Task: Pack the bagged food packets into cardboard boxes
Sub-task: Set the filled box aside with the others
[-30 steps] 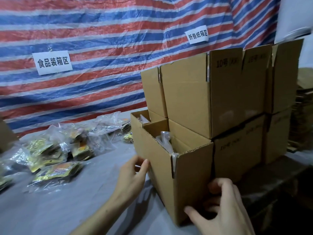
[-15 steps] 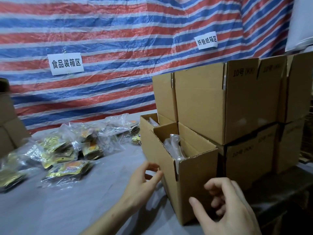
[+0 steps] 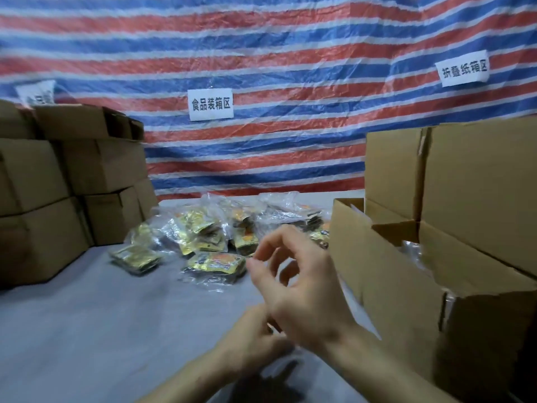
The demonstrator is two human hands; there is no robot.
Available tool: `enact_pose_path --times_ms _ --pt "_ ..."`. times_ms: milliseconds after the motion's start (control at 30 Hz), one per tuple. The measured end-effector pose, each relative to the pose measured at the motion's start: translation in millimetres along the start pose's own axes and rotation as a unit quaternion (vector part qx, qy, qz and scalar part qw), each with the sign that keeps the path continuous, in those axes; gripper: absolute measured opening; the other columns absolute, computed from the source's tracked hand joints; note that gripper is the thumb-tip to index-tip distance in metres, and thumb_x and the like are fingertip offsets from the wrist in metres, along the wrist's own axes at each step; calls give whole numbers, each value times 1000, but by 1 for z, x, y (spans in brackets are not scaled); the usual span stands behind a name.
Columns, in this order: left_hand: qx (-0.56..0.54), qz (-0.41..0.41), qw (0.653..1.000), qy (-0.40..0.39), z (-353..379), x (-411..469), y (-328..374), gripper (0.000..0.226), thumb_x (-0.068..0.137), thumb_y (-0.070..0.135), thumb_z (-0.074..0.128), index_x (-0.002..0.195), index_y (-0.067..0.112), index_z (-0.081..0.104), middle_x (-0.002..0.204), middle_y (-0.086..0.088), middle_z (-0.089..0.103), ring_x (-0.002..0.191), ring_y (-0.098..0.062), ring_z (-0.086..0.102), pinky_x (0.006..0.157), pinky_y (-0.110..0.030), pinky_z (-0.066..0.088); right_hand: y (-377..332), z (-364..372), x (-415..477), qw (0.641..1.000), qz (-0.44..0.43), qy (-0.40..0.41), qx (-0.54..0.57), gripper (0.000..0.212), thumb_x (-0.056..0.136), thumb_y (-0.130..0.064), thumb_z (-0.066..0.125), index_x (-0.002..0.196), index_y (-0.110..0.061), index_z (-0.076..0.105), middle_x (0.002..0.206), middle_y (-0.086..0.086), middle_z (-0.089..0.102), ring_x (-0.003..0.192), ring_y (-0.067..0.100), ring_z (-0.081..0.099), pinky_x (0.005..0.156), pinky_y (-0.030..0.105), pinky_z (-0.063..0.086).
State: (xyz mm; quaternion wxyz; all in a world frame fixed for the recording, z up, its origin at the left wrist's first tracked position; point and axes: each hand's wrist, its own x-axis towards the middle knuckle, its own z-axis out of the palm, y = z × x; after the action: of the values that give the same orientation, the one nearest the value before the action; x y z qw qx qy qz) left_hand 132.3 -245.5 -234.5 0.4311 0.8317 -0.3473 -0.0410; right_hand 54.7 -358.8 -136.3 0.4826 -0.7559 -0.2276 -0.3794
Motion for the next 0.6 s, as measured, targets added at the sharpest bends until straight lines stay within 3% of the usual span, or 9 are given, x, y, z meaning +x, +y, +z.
enact_pose_path --times_ms 67,200,267,400,500,600 --pt "26 -19 999 39 -20 -12 -15 7 82 43 63 77 46 67 77 14 68 72 0 61 72 -23 52 24 32 21 998 34 -13 55 15 86 -23 69 76 -22 58 68 -8 60 59 10 55 54 20 43" --pt "95 -77 986 112 -68 -47 -49 11 91 15 65 86 20 74 80 8 69 66 -1 60 70 -25 51 80 91 28 989 102 -5 111 34 96 -21 66 67 -8 57 55 2 51 53 11 45 53 28 38" --pt "189 -95 970 117 -90 -64 -63 9 93 18 65 95 15 74 94 6 68 82 -7 63 78 -24 48 106 115 9 982 149 -8 118 41 97 -21 65 61 -5 56 51 5 50 50 10 41 52 27 36" --pt "318 -126 932 117 -136 -97 -90 14 95 32 62 104 25 70 111 6 64 104 -15 61 90 -30 45 134 126 -14 971 198 -33 133 45 98 -21 64 55 -10 58 48 -5 52 43 5 42 38 14 32" --pt "451 -180 864 134 -177 -112 -109 27 96 44 55 118 30 63 126 5 58 120 -18 54 100 -31 34 135 124 -13 970 196 -29 140 44 97 -22 65 54 -12 58 49 -3 52 45 9 41 36 21 32" --pt "547 -276 774 158 -229 -125 -126 47 94 47 55 136 27 53 141 -4 45 135 -24 40 111 -38 26 135 126 -10 966 208 -20 150 45 97 -22 65 54 -11 58 51 1 52 48 18 40 37 19 29"
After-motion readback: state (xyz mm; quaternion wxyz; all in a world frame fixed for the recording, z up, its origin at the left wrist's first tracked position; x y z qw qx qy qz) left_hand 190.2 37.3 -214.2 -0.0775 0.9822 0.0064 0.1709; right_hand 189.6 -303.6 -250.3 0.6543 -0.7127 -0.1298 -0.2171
